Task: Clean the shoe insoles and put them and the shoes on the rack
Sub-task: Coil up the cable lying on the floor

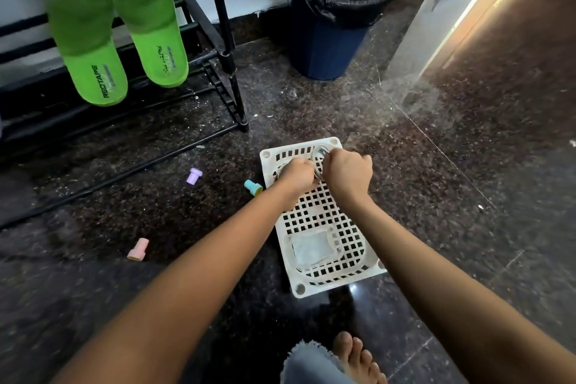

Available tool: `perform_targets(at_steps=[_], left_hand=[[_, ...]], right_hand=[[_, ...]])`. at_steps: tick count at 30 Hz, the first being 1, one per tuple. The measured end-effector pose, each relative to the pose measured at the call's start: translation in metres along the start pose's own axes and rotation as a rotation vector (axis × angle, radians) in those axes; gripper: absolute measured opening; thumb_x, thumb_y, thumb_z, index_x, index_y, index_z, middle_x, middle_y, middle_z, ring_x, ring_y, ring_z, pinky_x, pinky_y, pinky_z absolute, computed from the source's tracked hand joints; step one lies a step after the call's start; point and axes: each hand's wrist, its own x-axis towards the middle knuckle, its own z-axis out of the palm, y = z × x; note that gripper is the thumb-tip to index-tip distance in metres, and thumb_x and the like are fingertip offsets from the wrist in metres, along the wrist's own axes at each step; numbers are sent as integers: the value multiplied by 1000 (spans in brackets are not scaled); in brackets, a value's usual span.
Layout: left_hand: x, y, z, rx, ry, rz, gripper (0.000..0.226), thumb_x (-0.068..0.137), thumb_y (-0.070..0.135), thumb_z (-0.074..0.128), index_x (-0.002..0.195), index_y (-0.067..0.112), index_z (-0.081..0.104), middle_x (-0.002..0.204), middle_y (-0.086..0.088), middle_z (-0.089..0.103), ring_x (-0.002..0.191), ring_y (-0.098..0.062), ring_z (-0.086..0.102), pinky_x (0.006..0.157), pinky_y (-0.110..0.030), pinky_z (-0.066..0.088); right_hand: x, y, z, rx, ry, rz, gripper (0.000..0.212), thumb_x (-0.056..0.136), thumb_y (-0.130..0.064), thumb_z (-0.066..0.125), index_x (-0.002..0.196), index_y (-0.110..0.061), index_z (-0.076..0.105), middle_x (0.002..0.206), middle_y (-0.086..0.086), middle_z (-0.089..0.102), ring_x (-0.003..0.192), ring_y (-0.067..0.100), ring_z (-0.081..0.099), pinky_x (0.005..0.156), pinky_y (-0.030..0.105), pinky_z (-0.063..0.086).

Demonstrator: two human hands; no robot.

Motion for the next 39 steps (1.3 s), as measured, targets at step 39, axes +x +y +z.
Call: perform_targets(at_steps=[39], left_hand=[[-62,-66,-196,220,584,95,14,90,10,59,95,22,63,101,-6,70,95,-21,67,90,-43,55]], right_hand=[[-46,-136,45,-309,-205,-686,25,93,-9,40,111,-14,58,108,7,64,103,27,51,81,33,36]])
